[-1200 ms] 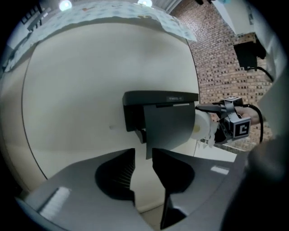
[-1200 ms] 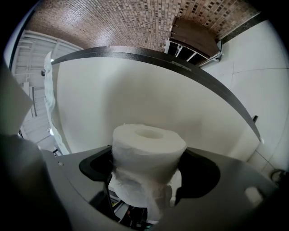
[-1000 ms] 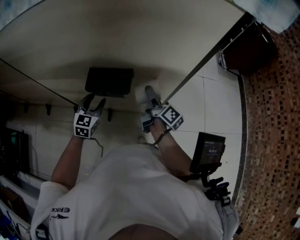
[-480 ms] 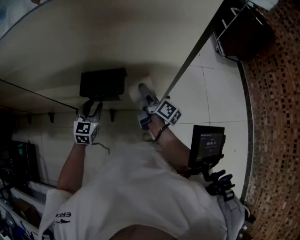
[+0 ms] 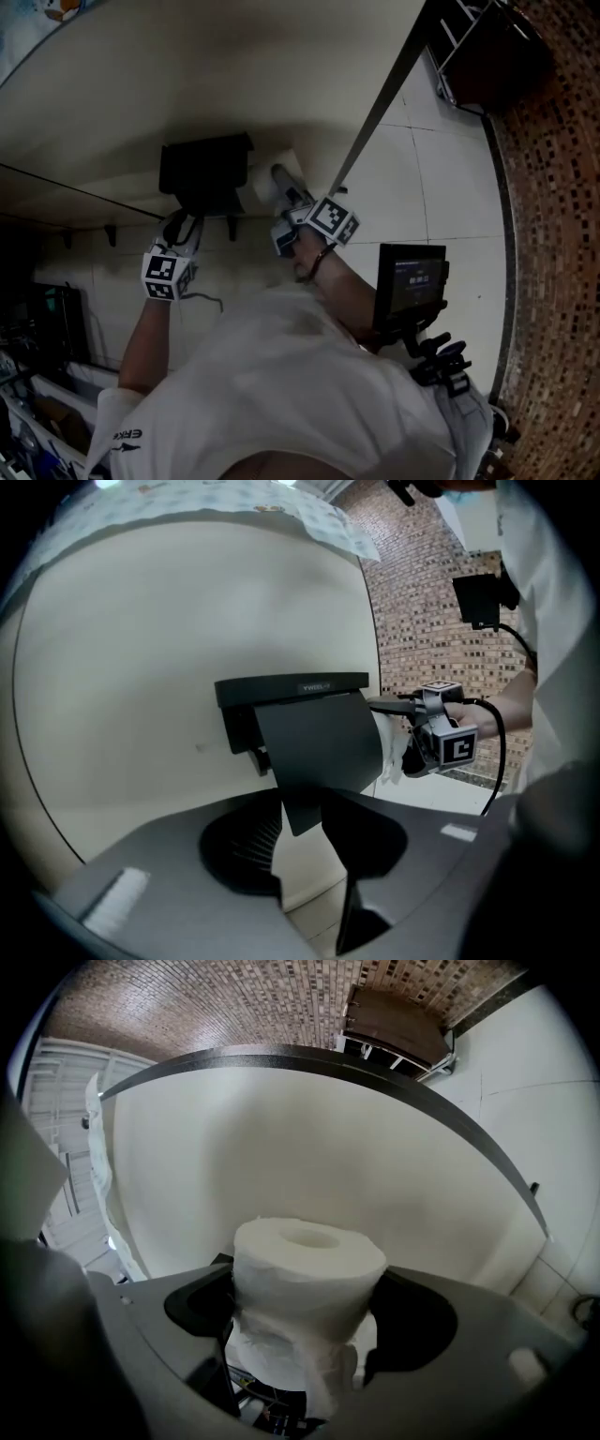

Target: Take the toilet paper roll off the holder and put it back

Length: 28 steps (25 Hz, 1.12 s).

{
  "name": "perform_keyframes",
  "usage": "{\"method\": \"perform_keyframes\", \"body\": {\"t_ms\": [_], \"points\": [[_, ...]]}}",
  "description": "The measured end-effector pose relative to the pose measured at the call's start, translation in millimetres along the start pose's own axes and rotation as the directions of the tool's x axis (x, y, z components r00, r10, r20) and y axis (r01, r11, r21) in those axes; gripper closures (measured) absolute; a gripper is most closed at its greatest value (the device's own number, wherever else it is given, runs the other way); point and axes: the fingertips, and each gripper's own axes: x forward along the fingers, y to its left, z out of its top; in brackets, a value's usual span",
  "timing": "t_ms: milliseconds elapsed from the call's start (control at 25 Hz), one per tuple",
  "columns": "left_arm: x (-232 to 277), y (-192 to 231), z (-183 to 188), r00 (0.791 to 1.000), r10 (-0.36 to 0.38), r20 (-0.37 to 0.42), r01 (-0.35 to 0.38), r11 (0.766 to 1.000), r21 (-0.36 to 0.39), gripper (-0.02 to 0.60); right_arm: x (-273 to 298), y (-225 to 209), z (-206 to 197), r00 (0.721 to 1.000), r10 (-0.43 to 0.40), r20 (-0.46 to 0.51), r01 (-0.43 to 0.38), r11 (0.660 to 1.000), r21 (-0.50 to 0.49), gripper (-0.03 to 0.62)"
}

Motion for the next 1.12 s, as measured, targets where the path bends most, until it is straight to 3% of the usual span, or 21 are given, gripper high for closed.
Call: {"method": "perform_keyframes", "body": {"t_ms": [280,840,1120], "points": [[-17,-10,12,0.998,-0.057,-0.018,0.056,0.997,-0.05,0.454,3,9,-4,0.999,0.037,0.007,-0.037,0.999,0.026,0.143],[-33,-21,23,0.991,-0.126,-0.049,0.122,0.989,-0.078,0.459,6,27,-11,0.993,0.115,0.039,-0.118,0.99,0.08,0.143],[-15,-9,12,0.988,-0.136,-0.066,0.13,0.987,-0.096,0.463,31,23,-30,0.989,0.144,-0.023,-0.143,0.988,0.057,0.143]]}}
